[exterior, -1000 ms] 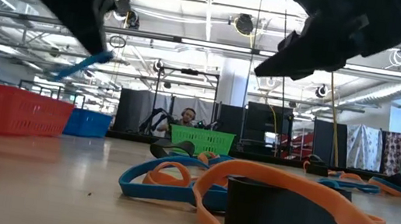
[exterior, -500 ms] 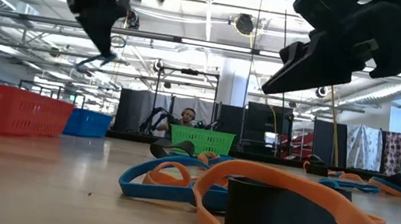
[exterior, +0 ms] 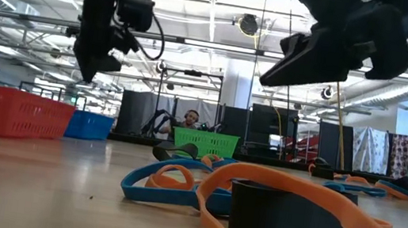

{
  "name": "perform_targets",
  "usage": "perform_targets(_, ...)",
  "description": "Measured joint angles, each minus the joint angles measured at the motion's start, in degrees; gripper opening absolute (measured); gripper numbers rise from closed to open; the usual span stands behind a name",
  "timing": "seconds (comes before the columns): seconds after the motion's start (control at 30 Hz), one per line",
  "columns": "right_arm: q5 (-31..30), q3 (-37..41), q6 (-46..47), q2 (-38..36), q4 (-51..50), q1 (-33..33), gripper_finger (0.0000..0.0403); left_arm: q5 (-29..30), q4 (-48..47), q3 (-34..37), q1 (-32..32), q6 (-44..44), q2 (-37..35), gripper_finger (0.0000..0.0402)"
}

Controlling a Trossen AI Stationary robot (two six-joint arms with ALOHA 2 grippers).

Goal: Sort rubber bands into baskets
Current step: Put the blue rubber band into the blue bin

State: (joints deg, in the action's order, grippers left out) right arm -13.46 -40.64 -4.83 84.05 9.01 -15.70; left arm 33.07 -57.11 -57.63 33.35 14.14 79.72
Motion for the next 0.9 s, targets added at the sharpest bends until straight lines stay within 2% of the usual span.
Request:
perform_targets(0.1, -7.37, 0.00, 1.45, 0.00, -2.19, 0.61, 0.0091, -4.08, 2.44, 0.00, 3.63, -3.60, -0.02, 0.0000)
perform_targets(0.23, -18.97, 0.00, 6.44, -0.02, -6.68, 1.71, 0.0091, -4.82, 5.42, 0.00, 5.93, -7.52, 0.02, 0.0000)
perform_targets(0.37, -22.88, 0.00, 8.05, -0.02, -11.94, 2.93, 0.0091, -7.88, 8.04, 0.00, 6.91, -10.43, 0.20, 0.0000)
perform_targets(0.53, -24.37, 0.00, 7.97, -0.02, -16.67, 5.07, 0.0091, -8.01, 8.34, 0.00, 7.23, -13.29, 0.20, 0.0006)
perform_targets(0.77, -23.25, 0.00, 18.38, -0.02, -25.98, 6.83, 0.0091, -8.95, 7.90, 0.00, 7.18, -14.93, 0.20, 0.0062)
perform_targets(0.9, -14.50, 0.00, 23.65, -0.02, -27.47, 7.06, 0.0091, -9.06, 7.15, 0.00, 7.12, -15.10, 0.20, 0.0090)
